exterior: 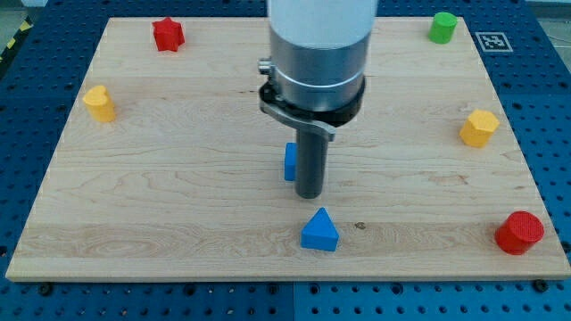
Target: Move the blue cube to the center of the board
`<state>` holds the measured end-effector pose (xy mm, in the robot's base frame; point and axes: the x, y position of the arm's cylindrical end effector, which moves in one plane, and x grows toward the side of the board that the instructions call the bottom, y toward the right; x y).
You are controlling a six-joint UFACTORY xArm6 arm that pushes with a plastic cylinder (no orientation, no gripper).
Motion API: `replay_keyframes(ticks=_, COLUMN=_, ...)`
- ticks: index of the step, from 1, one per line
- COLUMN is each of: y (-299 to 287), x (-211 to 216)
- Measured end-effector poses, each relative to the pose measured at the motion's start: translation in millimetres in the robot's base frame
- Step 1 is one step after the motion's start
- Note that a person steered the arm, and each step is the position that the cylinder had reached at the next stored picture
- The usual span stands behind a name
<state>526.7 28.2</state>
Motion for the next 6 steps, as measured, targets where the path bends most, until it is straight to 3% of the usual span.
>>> replay_keyframes(ticks=6, y=-36.4, x=-60.0)
